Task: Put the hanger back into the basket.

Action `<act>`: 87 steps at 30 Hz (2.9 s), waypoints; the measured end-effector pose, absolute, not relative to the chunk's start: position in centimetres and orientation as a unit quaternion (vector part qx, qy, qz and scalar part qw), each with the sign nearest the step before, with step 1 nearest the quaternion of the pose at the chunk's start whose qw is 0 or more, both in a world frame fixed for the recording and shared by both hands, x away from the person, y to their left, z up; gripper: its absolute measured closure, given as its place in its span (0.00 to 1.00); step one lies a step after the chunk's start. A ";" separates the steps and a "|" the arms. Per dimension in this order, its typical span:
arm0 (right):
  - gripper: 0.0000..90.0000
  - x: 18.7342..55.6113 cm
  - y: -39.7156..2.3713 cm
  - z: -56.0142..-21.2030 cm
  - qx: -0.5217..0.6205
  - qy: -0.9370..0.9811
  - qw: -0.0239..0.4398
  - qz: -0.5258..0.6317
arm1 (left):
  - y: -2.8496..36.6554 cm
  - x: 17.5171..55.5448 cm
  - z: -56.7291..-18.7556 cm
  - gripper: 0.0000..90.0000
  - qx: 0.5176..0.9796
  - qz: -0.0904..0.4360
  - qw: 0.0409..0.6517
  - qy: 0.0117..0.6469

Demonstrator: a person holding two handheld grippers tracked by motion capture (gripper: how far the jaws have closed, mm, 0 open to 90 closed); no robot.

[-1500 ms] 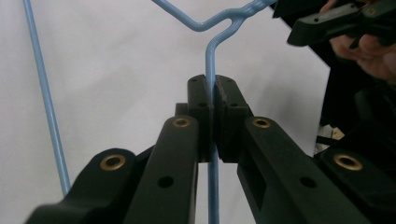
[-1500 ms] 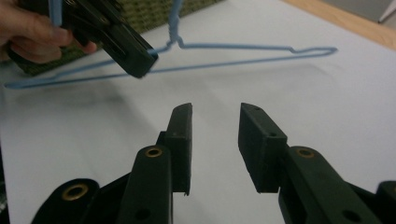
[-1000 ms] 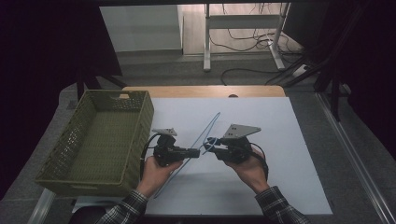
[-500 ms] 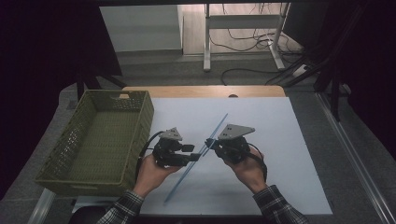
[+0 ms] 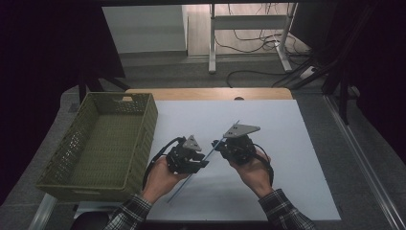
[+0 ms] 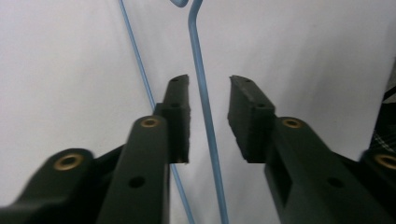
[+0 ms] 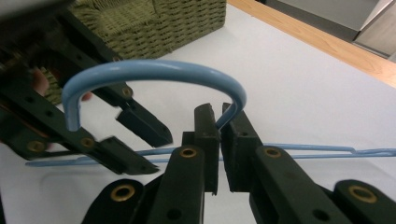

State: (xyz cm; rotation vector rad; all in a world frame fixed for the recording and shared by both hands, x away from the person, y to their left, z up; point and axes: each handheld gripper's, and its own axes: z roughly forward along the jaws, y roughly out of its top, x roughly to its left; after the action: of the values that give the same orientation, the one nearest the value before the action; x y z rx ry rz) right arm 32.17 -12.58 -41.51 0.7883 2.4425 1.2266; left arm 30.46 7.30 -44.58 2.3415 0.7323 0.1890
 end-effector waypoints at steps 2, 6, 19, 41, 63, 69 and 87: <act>0.94 32.2 -12.6 -41.5 0.275 0.849 0.146 0.428 | 7.2 30.5 -44.6 0.82 0.898 0.072 0.331 0.281; 0.94 32.1 -12.3 -41.3 0.273 0.851 0.144 0.425 | 7.0 30.9 -44.6 0.92 0.899 0.060 0.321 0.291; 0.83 32.0 -12.8 -40.5 0.269 0.842 0.141 0.445 | 9.9 32.6 -44.1 0.98 0.851 -0.059 0.406 0.329; 0.15 29.9 -17.8 -41.0 0.306 0.831 0.119 0.449 | 17.3 33.5 -38.2 0.98 0.801 -0.050 0.468 0.369; 0.01 28.5 -22.0 -42.8 0.351 0.821 0.108 0.437 | 29.5 32.6 -32.6 0.98 0.772 0.024 0.472 0.424; 0.00 28.1 -22.9 -43.0 0.359 0.818 0.109 0.435 | 32.5 32.0 -33.1 0.98 0.767 0.039 0.474 0.431; 0.00 27.5 -24.8 -44.3 0.383 0.817 0.109 0.418 | 40.5 30.8 -37.6 0.98 0.746 0.064 0.464 0.473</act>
State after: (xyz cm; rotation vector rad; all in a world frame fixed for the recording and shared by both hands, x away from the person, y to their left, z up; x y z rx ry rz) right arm 27.55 -24.82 -44.34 1.1249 2.4011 1.2285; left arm 30.76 40.46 -37.57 1.8329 1.1633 0.1580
